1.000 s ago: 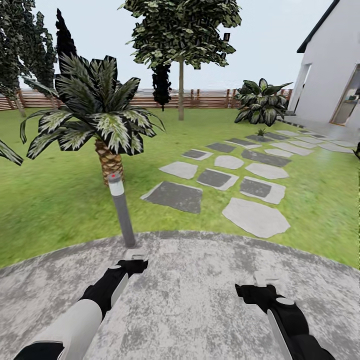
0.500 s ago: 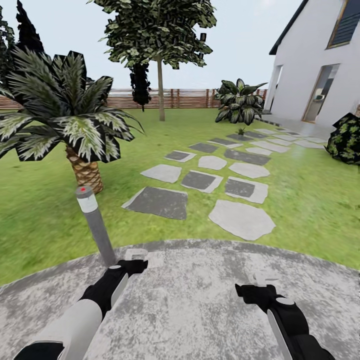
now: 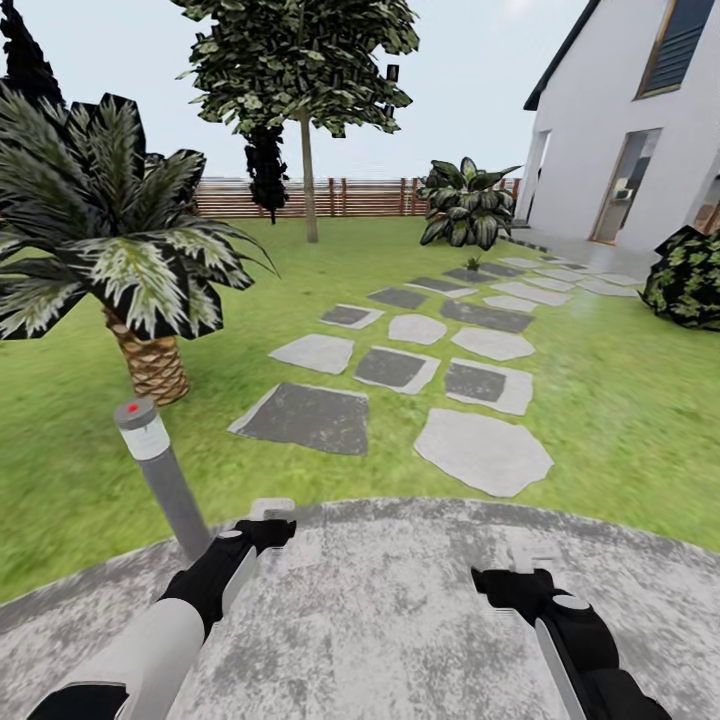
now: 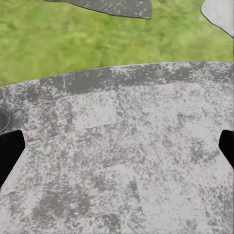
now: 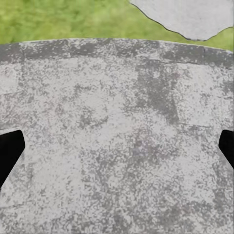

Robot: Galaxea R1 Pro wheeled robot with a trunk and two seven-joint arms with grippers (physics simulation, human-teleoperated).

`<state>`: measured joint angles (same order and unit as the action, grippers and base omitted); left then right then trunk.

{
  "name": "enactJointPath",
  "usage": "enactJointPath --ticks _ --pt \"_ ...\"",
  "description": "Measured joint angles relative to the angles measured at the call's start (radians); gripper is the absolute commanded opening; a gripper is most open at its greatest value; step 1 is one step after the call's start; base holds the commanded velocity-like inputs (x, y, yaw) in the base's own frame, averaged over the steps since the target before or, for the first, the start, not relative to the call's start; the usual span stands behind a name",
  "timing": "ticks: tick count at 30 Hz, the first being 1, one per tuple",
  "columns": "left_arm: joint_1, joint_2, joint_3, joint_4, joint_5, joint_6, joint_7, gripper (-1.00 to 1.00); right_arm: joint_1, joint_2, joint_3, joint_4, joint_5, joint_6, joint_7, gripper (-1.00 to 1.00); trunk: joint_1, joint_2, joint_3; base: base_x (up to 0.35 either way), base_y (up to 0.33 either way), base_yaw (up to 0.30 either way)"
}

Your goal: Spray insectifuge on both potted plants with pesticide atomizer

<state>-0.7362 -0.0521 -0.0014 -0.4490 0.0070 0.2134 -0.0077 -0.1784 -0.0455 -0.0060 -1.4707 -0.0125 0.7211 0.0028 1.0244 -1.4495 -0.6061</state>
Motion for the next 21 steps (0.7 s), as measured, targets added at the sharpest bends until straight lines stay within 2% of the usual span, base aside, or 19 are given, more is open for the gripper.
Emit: enactJointPath --ticks 21 --pt "0.000 -0.008 0.000 0.000 0.000 0.000 0.000 1.00 0.000 0.003 0.000 0.000 0.000 0.001 0.000 1.00 0.000 0.000 0.000 0.344 0.075 -0.256"
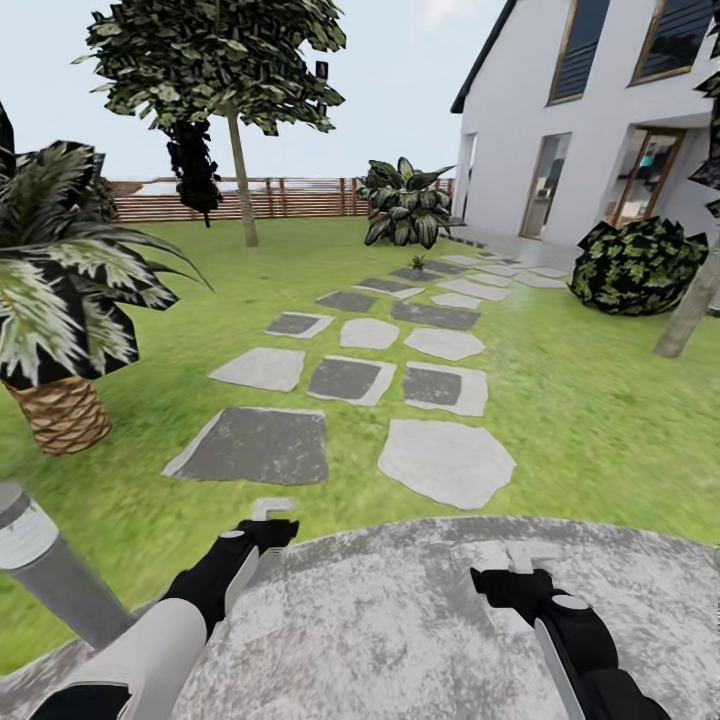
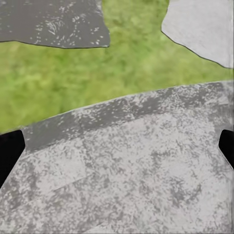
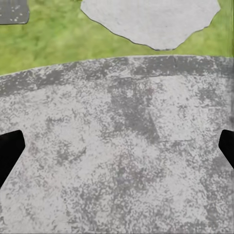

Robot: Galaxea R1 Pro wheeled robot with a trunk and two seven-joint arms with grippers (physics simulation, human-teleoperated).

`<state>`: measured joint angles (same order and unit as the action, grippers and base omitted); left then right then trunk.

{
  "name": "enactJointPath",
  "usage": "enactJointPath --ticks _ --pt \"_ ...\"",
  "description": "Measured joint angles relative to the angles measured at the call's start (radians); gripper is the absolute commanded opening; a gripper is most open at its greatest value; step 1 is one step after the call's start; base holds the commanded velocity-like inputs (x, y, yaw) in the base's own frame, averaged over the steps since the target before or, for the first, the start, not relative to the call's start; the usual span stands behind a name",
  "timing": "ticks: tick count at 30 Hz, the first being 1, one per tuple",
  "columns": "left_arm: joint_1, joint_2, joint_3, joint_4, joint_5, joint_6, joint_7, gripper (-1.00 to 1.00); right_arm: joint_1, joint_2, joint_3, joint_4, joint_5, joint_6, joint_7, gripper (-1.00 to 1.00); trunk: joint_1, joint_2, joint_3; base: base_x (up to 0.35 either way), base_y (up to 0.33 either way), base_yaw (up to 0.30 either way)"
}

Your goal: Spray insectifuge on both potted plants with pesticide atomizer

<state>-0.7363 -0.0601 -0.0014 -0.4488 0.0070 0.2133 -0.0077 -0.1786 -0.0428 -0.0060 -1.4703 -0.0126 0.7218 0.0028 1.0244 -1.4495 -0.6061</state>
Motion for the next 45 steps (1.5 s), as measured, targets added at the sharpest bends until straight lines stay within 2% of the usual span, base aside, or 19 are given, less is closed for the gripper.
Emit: enactJointPath --ticks 15,45 --pt "0.000 -0.002 0.000 0.000 0.000 0.000 0.001 1.00 0.000 0.002 0.000 0.000 0.000 0.000 0.000 1.00 0.000 0.000 0.000 0.344 0.072 -0.271" --pt "0.000 -0.002 0.000 0.000 0.000 0.000 0.001 1.00 0.000 0.001 0.000 0.000 -0.002 0.000 0.000 1.00 0.000 0.000 0.000 0.322 0.002 -0.274"
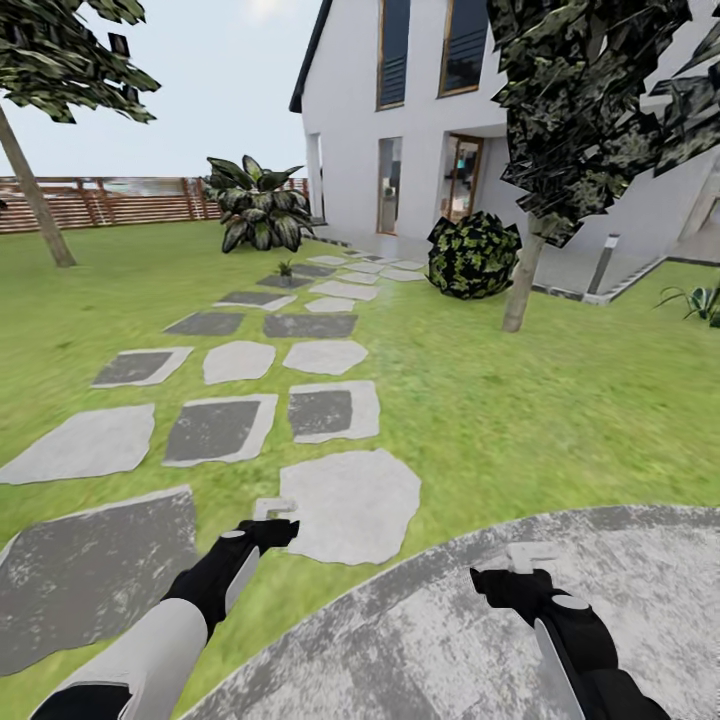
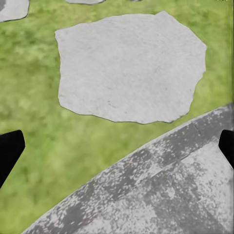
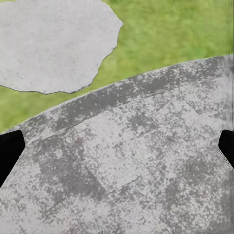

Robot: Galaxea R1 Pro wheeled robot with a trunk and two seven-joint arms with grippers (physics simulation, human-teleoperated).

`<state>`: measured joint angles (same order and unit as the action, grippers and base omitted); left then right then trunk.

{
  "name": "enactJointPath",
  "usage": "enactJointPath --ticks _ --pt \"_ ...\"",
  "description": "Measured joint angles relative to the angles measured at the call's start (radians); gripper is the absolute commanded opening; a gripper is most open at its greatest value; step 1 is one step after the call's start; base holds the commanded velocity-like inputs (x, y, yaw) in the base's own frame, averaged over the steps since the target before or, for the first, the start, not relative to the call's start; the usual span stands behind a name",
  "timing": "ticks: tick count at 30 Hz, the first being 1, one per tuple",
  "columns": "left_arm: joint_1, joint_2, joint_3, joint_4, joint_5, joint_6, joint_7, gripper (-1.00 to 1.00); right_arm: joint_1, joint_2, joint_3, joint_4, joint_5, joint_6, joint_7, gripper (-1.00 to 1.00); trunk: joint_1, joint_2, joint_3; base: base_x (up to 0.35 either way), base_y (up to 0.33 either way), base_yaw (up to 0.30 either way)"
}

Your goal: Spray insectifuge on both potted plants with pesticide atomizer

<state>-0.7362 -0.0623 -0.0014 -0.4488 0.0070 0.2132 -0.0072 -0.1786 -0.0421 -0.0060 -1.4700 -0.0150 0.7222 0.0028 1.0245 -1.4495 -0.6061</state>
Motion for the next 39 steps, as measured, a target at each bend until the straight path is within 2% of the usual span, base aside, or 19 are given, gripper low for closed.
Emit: enactJointPath --ticks 23,39 --pt "0.000 0.000 0.000 0.000 0.000 0.000 0.000 1.00 0.000 -0.001 0.000 0.000 0.000 0.000 0.000 1.00 0.000 0.000 0.000 0.271 0.000 -0.280" --pt "0.000 -0.004 0.000 0.000 0.000 0.000 0.000 1.00 0.000 -0.001 0.000 0.000 -0.001 0.000 0.000 1.00 0.001 0.000 0.000 0.022 0.000 -0.280"
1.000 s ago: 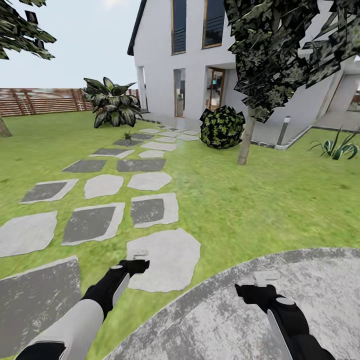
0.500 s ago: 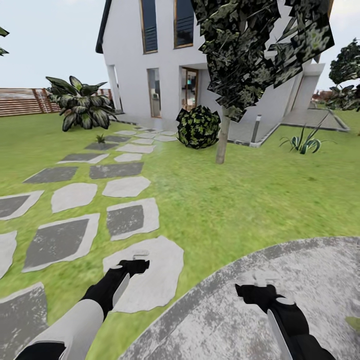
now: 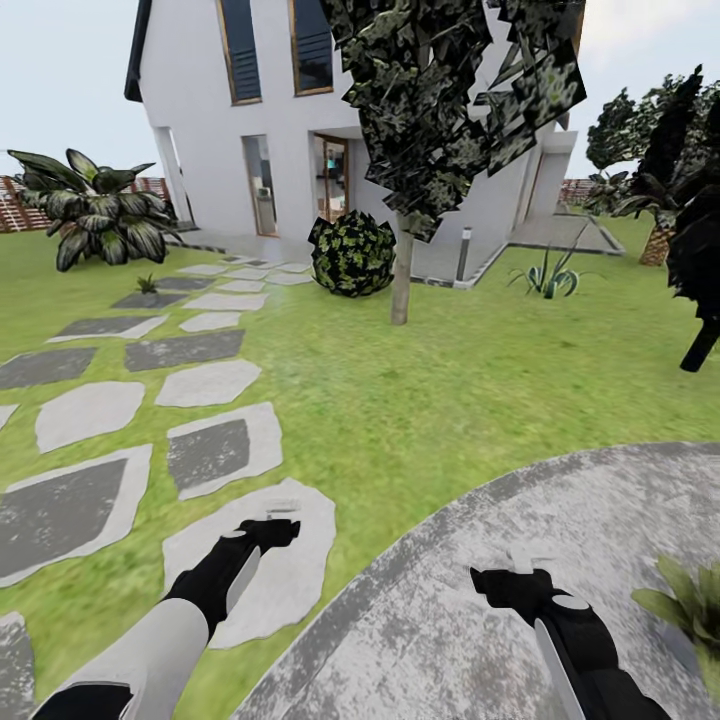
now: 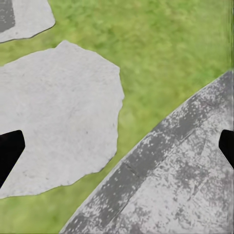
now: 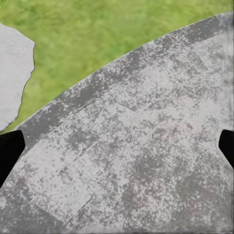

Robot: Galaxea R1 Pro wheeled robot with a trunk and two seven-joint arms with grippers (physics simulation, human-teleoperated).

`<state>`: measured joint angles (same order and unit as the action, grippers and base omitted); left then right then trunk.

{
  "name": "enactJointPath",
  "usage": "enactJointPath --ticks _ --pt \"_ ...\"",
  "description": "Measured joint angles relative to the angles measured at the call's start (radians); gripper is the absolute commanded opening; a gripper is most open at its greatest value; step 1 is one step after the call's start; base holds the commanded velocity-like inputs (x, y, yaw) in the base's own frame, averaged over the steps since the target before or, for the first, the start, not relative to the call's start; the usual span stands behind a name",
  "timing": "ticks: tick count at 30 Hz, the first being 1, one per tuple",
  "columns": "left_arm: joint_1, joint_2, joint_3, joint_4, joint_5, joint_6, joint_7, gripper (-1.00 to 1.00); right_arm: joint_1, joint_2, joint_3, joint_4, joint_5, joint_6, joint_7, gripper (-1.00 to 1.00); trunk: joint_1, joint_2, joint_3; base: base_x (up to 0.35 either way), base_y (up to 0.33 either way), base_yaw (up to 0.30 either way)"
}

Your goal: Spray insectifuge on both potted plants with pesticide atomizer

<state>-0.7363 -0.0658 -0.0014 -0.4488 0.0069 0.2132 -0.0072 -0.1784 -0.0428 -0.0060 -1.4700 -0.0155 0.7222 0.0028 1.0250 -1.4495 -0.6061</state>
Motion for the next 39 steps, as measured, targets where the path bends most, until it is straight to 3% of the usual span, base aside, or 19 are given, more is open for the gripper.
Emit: enactJointPath --ticks 9,26,39 --pt "0.000 0.001 0.000 0.000 0.000 0.000 0.000 1.00 0.000 0.000 0.000 0.000 0.000 0.000 0.000 1.00 0.000 0.000 0.000 0.096 0.030 -0.280" --pt "0.000 0.001 0.000 0.000 0.000 0.000 -0.001 1.00 0.000 0.000 0.000 -0.001 0.000 0.000 0.000 1.00 -0.001 0.000 0.000 0.328 0.076 -0.280" --pt "0.000 0.001 0.000 0.000 0.000 0.000 -0.001 1.00 0.000 0.000 -0.005 -0.002 0.000 0.000 0.000 1.00 -0.001 0.000 0.000 0.346 0.000 -0.140"
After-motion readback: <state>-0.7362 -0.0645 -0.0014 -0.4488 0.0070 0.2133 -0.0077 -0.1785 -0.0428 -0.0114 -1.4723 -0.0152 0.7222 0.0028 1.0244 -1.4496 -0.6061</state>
